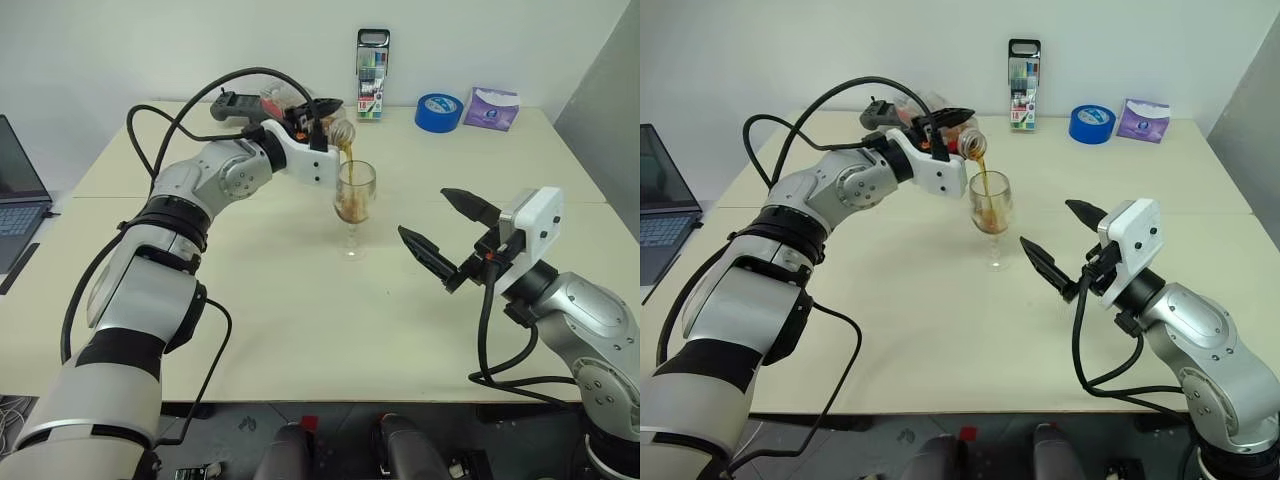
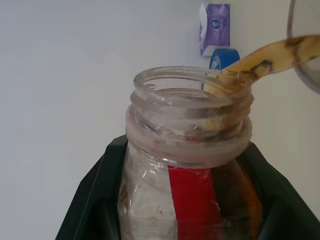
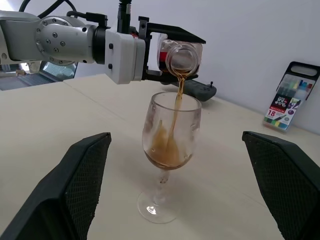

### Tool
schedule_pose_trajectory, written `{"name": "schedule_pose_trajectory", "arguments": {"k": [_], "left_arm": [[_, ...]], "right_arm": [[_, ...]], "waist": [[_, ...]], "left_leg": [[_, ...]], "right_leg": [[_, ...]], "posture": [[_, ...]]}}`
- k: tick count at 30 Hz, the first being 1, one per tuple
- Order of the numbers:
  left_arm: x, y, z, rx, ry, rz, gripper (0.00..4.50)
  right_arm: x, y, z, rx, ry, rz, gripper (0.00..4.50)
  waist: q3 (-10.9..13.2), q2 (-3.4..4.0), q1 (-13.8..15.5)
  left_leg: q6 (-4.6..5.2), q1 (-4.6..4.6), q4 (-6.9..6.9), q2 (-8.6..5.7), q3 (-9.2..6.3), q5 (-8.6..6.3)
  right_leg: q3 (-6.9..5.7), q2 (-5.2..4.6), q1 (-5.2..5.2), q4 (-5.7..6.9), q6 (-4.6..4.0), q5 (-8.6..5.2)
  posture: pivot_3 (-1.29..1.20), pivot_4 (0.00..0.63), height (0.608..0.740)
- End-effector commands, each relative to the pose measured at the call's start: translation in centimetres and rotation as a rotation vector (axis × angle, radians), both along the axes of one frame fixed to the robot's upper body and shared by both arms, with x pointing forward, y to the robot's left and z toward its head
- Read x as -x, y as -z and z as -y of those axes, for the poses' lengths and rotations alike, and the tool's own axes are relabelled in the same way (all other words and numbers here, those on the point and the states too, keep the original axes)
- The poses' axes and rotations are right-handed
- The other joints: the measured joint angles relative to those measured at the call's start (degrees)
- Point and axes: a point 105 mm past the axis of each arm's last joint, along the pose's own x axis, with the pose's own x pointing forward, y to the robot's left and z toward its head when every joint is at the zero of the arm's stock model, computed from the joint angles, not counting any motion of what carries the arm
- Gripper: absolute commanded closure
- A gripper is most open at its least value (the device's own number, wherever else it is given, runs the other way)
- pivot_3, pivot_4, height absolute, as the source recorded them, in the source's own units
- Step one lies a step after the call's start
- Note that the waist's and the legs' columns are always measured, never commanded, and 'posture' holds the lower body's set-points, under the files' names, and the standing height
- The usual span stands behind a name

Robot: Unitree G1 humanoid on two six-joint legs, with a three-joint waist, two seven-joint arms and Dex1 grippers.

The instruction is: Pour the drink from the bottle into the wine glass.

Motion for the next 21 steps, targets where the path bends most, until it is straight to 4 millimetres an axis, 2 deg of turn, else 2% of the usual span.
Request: {"name": "schedule_pose_trajectory", "arguments": {"k": [1, 21], "left_arm": [[0.48, -2.63, 0.2, 0.015, 0.019, 0.077, 2.34], [0.58, -3.38, 0.09, -0.015, 0.021, 0.116, 2.34]], "right_arm": [[0.29, -0.49, -0.16, 0.011, -0.004, 0.033, 0.0], [0.3, 0.08, -0.83, 0.033, -0.034, 0.02, 0.0]], "waist": [[0.0, 0.0, 0.0], [0.0, 0.0, 0.01]], "left_leg": [[0.0, 0.0, 0.0, 0.0, 0.0, 0.0], [0.0, 0.0, 0.03, -0.01, 0.02, 0.0]], "right_leg": [[0.0, 0.0, 0.0, 0.0, 0.0, 0.0], [0.0, 0.0, 0.0, 0.02, 0.0, 0.0]], "posture": [[0.0, 0.15, 0.74], [0.0, 0.15, 0.74]]}}
